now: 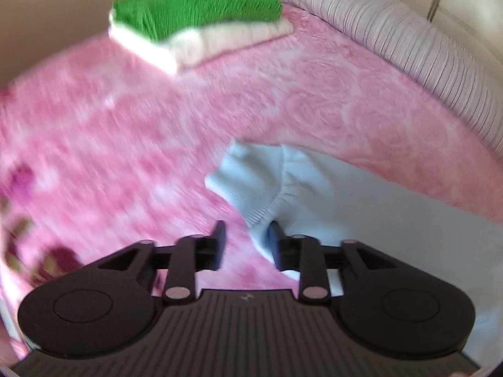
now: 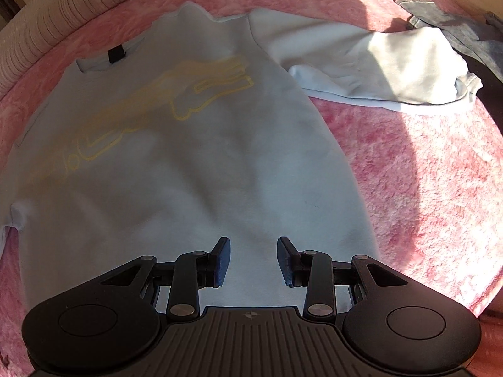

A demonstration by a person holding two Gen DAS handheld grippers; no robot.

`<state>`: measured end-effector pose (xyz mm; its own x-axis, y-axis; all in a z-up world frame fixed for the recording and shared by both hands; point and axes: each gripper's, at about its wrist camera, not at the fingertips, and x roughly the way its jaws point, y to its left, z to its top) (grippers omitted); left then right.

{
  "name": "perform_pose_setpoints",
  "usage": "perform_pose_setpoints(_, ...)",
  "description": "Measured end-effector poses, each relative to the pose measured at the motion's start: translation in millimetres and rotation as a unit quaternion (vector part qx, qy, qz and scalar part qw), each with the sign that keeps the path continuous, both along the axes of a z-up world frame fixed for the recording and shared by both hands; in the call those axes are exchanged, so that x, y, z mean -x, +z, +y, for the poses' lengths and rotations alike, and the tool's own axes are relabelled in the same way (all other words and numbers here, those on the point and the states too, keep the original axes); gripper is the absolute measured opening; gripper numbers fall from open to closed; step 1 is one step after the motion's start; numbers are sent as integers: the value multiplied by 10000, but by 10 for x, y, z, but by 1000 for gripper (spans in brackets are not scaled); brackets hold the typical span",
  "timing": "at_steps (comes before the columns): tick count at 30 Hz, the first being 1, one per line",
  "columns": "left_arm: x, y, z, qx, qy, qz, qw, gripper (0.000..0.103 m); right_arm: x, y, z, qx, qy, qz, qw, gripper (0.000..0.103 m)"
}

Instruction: Fold clothes

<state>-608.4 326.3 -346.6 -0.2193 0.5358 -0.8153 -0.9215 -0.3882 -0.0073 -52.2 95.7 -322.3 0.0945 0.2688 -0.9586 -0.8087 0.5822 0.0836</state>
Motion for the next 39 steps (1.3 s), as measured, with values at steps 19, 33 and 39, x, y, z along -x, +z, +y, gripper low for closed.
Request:
perform_pose_setpoints(19, -2044, 368, -792, 625, -2425, -785, 9649, 26, -1310, 31, -1109, -550, -1763, 544, 9813, 37)
perform_pose_setpoints(33, -2822, 511, -1449, 436, -1705, -1145, 9777, 26, -3869, -364, -1224, -2419, -3030, 835, 9180, 37)
perform_pose_setpoints(39, -2997, 586, -1587, 448, -1948, -1075, 9739, 26, -3921, -317, -828, -2267, -1967, 128, 9538, 6)
